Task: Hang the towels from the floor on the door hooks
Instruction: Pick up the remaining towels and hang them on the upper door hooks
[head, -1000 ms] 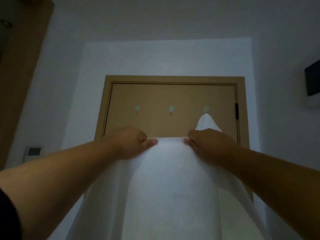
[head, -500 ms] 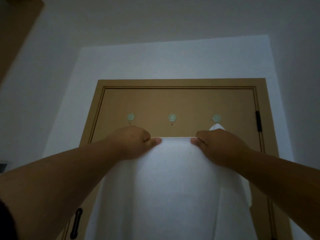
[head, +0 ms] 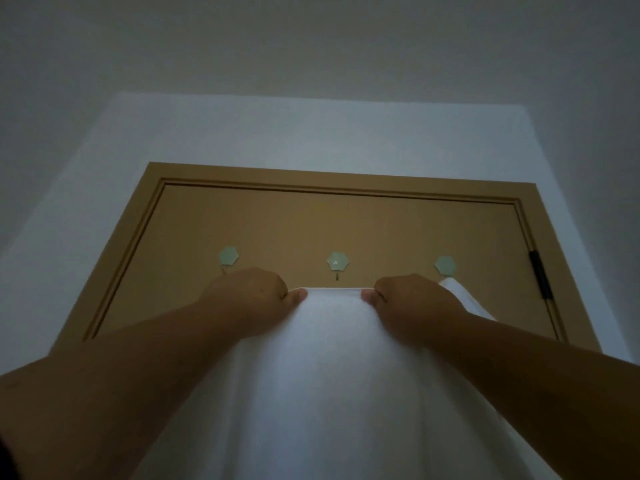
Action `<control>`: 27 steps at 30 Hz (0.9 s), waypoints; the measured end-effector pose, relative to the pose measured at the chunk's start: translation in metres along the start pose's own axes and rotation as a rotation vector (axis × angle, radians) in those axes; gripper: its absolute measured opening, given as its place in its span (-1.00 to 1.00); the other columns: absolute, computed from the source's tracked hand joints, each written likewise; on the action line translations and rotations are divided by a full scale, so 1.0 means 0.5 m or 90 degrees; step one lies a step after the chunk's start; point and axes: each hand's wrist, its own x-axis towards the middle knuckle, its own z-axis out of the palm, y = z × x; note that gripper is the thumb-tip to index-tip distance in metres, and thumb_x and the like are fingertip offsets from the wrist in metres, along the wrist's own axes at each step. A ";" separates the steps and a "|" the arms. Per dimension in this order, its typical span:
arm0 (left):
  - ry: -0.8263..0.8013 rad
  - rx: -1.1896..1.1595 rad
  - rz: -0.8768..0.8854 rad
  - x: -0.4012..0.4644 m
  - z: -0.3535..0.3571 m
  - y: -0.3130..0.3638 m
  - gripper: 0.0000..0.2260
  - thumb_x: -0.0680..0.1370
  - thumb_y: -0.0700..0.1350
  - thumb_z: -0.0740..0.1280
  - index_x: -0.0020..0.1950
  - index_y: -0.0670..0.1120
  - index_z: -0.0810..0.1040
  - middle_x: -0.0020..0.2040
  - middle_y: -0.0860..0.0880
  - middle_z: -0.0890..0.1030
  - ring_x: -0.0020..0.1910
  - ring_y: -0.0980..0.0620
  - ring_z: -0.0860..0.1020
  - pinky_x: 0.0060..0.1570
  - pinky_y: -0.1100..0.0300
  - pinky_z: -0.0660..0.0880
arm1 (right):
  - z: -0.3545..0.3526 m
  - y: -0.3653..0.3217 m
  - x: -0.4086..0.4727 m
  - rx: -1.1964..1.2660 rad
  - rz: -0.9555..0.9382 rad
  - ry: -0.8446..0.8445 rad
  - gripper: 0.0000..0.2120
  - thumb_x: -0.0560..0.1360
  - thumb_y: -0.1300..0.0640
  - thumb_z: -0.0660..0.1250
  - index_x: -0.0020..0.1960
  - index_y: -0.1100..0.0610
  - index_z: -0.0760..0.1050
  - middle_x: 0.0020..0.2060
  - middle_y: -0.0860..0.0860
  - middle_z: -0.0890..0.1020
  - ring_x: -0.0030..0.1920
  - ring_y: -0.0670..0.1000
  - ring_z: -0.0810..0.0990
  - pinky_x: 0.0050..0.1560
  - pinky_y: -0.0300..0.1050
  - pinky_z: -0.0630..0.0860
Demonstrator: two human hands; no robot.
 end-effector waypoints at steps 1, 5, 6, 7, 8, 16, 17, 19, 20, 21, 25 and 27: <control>-0.003 -0.006 0.003 0.022 0.018 -0.008 -0.47 0.59 0.31 -0.05 -0.33 -0.03 0.40 -0.34 0.04 0.42 -0.23 0.00 0.45 -0.14 0.13 0.41 | 0.017 0.001 0.022 0.000 0.012 0.002 -0.63 0.64 -0.16 -0.01 -0.05 0.02 0.46 -0.12 0.01 0.55 -0.11 0.00 0.48 -0.01 -0.08 0.40; 0.024 -0.022 0.022 0.116 0.080 -0.027 -0.46 0.60 0.29 -0.03 -0.31 -0.07 0.41 -0.22 -0.05 0.51 -0.15 -0.07 0.49 -0.04 0.09 0.47 | 0.070 0.011 0.101 -0.016 0.054 0.027 -0.62 0.65 -0.14 -0.01 -0.03 0.05 0.48 -0.10 0.06 0.55 -0.01 0.07 0.53 0.01 -0.09 0.36; 0.034 -0.024 0.028 0.143 0.095 -0.032 -0.45 0.61 0.28 -0.02 -0.28 -0.10 0.45 -0.15 -0.11 0.56 -0.09 -0.11 0.52 0.03 0.07 0.48 | 0.080 0.015 0.123 -0.028 0.063 0.037 -0.59 0.65 -0.14 0.00 0.02 0.08 0.52 -0.02 0.10 0.59 0.06 0.11 0.54 0.05 -0.06 0.37; 0.045 -0.025 0.035 0.169 0.109 -0.034 -0.45 0.61 0.27 -0.02 -0.21 -0.12 0.51 -0.04 -0.16 0.59 -0.01 -0.15 0.54 0.08 0.06 0.46 | 0.089 0.021 0.146 -0.047 0.068 0.051 -0.56 0.65 -0.14 0.00 0.09 0.11 0.54 0.08 0.14 0.60 0.13 0.14 0.54 0.11 -0.05 0.39; 0.057 -0.026 0.038 0.196 0.120 -0.036 -0.44 0.62 0.25 -0.01 -0.09 -0.14 0.58 0.07 -0.19 0.60 0.08 -0.17 0.54 0.12 0.06 0.44 | 0.099 0.027 0.172 -0.063 0.072 0.063 -0.54 0.65 -0.15 0.00 0.14 0.14 0.54 0.15 0.15 0.59 0.18 0.17 0.52 0.17 -0.04 0.39; 0.131 -0.018 -0.021 0.347 0.194 -0.059 -0.48 0.63 0.20 0.04 0.20 -0.16 0.56 0.25 -0.19 0.54 0.24 -0.19 0.48 0.23 0.01 0.37 | 0.160 0.060 0.361 -0.136 0.105 0.109 -0.47 0.63 -0.17 0.03 0.28 0.21 0.49 0.30 0.19 0.51 0.30 0.21 0.46 0.29 -0.02 0.35; 0.130 -0.021 -0.026 0.356 0.204 -0.058 -0.49 0.63 0.20 0.04 0.21 -0.15 0.56 0.25 -0.19 0.54 0.24 -0.19 0.48 0.23 0.01 0.37 | 0.172 0.068 0.375 -0.132 0.106 0.117 -0.48 0.63 -0.17 0.04 0.25 0.20 0.51 0.28 0.19 0.52 0.29 0.21 0.47 0.28 -0.02 0.36; 0.130 -0.018 -0.038 0.359 0.221 -0.052 -0.50 0.63 0.19 0.03 0.20 -0.15 0.56 0.25 -0.20 0.54 0.23 -0.20 0.48 0.22 0.00 0.37 | 0.192 0.078 0.382 -0.108 0.109 0.133 -0.51 0.61 -0.18 0.05 0.16 0.17 0.54 0.22 0.19 0.55 0.24 0.20 0.50 0.24 -0.02 0.38; 0.130 -0.015 -0.041 0.356 0.227 -0.047 -0.50 0.63 0.19 0.03 0.17 -0.14 0.56 0.23 -0.20 0.55 0.22 -0.19 0.49 0.20 0.00 0.38 | 0.199 0.081 0.379 -0.100 0.108 0.141 -0.51 0.61 -0.19 0.05 0.14 0.16 0.55 0.20 0.19 0.57 0.22 0.20 0.51 0.22 -0.01 0.40; 0.133 -0.010 -0.042 0.353 0.232 -0.043 -0.50 0.63 0.20 0.02 0.14 -0.13 0.57 0.21 -0.19 0.56 0.20 -0.19 0.50 0.18 0.00 0.39 | 0.206 0.088 0.378 -0.101 0.100 0.154 -0.52 0.60 -0.19 0.05 0.13 0.16 0.54 0.18 0.18 0.57 0.20 0.20 0.52 0.21 -0.01 0.40; 0.059 0.091 -0.043 0.324 0.236 -0.016 -0.49 0.62 0.20 -0.02 0.18 -0.11 0.55 0.21 -0.17 0.56 0.18 -0.19 0.50 0.19 0.00 0.41 | 0.211 0.096 0.337 -0.109 0.072 0.118 -0.58 0.62 -0.13 0.06 0.15 0.14 0.53 0.17 0.14 0.58 0.19 0.18 0.52 0.15 -0.03 0.39; 0.028 0.107 -0.050 0.305 0.234 0.005 -0.48 0.63 0.18 -0.04 0.25 -0.13 0.52 0.27 -0.17 0.53 0.23 -0.18 0.48 0.23 -0.01 0.39 | 0.215 0.092 0.309 -0.099 0.047 0.092 -0.62 0.64 -0.06 0.06 0.12 0.16 0.53 0.13 0.14 0.58 0.15 0.17 0.54 0.11 -0.05 0.41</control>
